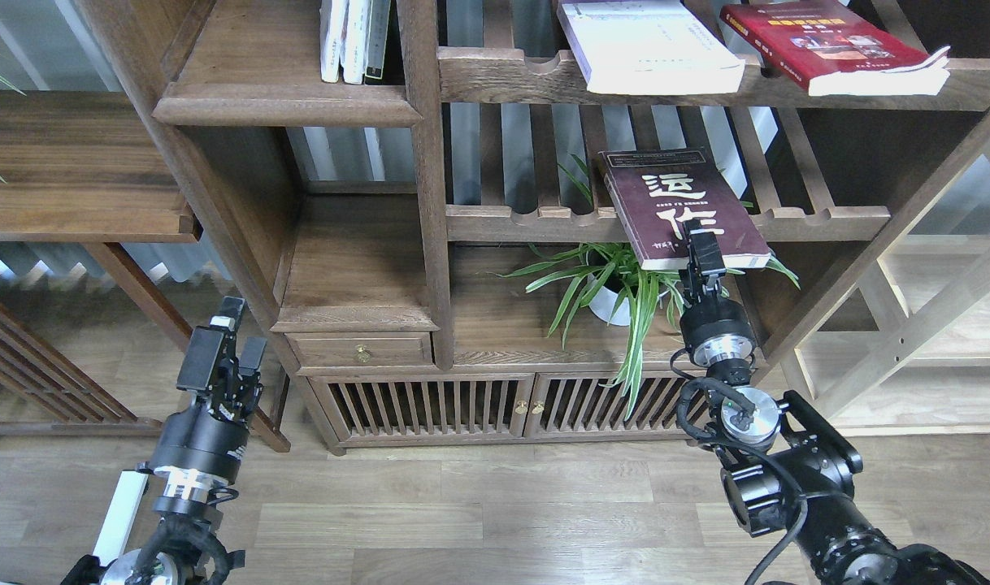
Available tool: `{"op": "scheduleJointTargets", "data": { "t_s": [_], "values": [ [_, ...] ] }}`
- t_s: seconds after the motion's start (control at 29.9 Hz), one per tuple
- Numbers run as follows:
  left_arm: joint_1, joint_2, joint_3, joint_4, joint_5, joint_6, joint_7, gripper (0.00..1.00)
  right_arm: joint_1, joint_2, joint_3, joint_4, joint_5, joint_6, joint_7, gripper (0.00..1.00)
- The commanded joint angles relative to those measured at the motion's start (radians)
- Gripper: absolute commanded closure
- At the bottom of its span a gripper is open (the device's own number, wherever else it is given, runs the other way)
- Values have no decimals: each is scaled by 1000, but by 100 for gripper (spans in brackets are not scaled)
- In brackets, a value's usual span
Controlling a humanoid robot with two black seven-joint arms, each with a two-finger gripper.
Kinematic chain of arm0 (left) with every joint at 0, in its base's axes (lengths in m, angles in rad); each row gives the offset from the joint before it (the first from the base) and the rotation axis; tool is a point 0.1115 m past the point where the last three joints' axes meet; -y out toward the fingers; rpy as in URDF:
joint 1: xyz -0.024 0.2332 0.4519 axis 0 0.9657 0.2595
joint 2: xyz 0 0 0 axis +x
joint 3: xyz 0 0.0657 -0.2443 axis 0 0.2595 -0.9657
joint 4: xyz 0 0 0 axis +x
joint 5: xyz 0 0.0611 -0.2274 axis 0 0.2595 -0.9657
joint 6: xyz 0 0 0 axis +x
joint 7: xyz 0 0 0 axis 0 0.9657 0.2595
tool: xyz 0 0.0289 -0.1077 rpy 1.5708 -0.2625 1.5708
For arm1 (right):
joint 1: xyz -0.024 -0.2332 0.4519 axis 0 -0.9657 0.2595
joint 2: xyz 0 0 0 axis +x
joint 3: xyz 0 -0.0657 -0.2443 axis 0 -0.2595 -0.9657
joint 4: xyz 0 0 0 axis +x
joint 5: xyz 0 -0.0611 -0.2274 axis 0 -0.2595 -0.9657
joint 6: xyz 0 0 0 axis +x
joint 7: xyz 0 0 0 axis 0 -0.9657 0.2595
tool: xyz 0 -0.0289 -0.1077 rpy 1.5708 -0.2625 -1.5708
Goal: Organize books on shelf
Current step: 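Raise both grippers toward the maroon book on the middle shelf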
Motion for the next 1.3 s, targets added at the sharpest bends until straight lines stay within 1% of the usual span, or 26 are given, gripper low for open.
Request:
{"op": "scheduleJointTargets", "data": {
  "t_s": [0.0,0.4,0.57,0.74,0.84,0.9,0.97,1.0,1.17,1.27],
  "values": [
    [-2,0,5,0,1,0,7,1,-1,0,-3,4,1,10,0,0],
    [0,0,19,-2,-2,0,4,1,-15,0,-6,24,1,23,-1,0],
    [4,0,19,-2,-2,0,4,1,-78,0,-9,90,-1,49,-3,0],
    [0,0,19,-2,-2,0,6,1,-171,0,-15,151,-1,125,-15,0],
    [-3,0,24,-5,0,0,10,1,-205,0,-19,167,-1,129,-16,0],
    [-5,0,41,-12,3,0,18,1,-230,0,-27,200,-1,129,-16,0],
    [-25,0,77,-12,3,0,41,1,-260,0,-59,239,-1,129,-16,0],
    [-38,9,100,-12,1,0,59,1,-276,0,-81,257,-1,129,-18,0],
    [-45,43,150,-12,0,0,107,1,-311,0,-141,290,-4,129,-20,0],
    [-45,51,159,-9,0,0,116,1,-333,0,-147,302,-7,129,-30,0]
  ]
}}
